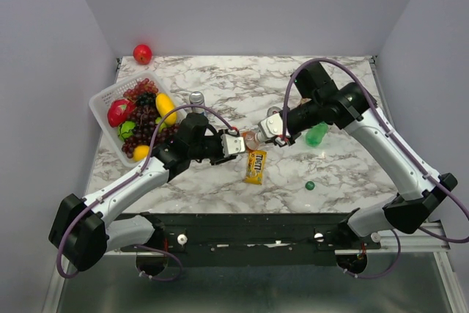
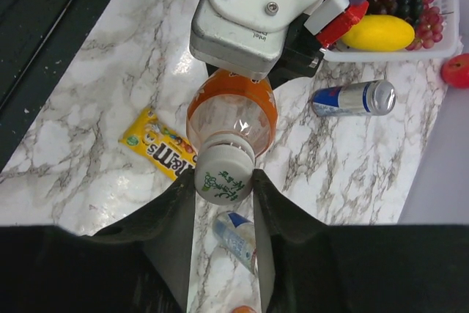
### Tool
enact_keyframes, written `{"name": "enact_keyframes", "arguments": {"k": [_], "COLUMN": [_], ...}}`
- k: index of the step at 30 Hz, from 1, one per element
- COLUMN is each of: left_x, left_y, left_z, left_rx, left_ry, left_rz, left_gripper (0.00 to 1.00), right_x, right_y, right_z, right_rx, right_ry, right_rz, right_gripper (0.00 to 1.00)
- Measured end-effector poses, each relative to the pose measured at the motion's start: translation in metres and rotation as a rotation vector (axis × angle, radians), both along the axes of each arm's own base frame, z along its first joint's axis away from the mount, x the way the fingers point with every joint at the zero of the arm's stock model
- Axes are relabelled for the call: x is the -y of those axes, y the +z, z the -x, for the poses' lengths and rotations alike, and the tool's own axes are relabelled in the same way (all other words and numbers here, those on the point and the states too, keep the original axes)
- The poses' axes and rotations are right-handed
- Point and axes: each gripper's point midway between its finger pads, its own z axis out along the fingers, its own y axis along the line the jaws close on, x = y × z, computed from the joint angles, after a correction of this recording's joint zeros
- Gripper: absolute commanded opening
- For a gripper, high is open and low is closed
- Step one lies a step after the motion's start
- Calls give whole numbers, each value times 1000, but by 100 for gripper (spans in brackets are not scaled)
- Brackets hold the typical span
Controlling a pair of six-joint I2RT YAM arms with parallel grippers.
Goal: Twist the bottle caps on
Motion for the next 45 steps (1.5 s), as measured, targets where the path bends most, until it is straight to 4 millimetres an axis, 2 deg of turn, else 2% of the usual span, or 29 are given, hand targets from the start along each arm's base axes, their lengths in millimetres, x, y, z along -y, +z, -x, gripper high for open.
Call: {"name": "enact_keyframes", "arguments": {"k": [2, 7, 15, 20, 23, 27, 29, 34, 37, 38, 40, 41, 45], "left_x": [0, 0, -9, -18, -24, -39, -46, -55, -61, -62, -63, -63, -50], "left_y": [0, 1, 9, 10, 10, 13, 10, -1, -2, -3, -4, -5, -2], "left_z": [0, -2, -30, -43, -52, -63, -65, -64, -66, -66, -66, -66, -63], "left_rx": [0, -8, 18, 64, 108, 158, 172, 188, 203, 207, 209, 208, 215], "left_ry": [0, 18, 207, 320, 404, 538, 586, 626, 644, 647, 648, 646, 603], "left_rz": [0, 9, 44, 51, 45, 21, -13, -87, -111, -118, -129, -134, -110], "left_gripper": [0, 0, 0, 0, 0, 0, 0, 0, 0, 0, 0, 0, 0], "right_x": [1, -2, -20, -29, -34, -43, -42, -40, -42, -43, -42, -42, -42], "right_y": [0, 3, 13, 11, 12, 10, 2, -15, -19, -20, -21, -21, -20], "right_z": [-1, -6, -33, -47, -57, -74, -76, -75, -77, -77, -79, -80, -89], "right_rx": [0, -47, -227, -335, -427, -627, -737, -945, -1023, -1036, -1057, -1064, -1062], "right_ry": [-6, -54, -224, -323, -419, -618, -711, -915, -993, -1008, -1031, -1037, -1048], "right_rz": [4, 10, 25, 40, 51, 55, 70, 118, 126, 128, 131, 131, 112], "right_gripper": [29, 25, 27, 27, 24, 13, 8, 6, 14, 31, 46, 57, 72]}}
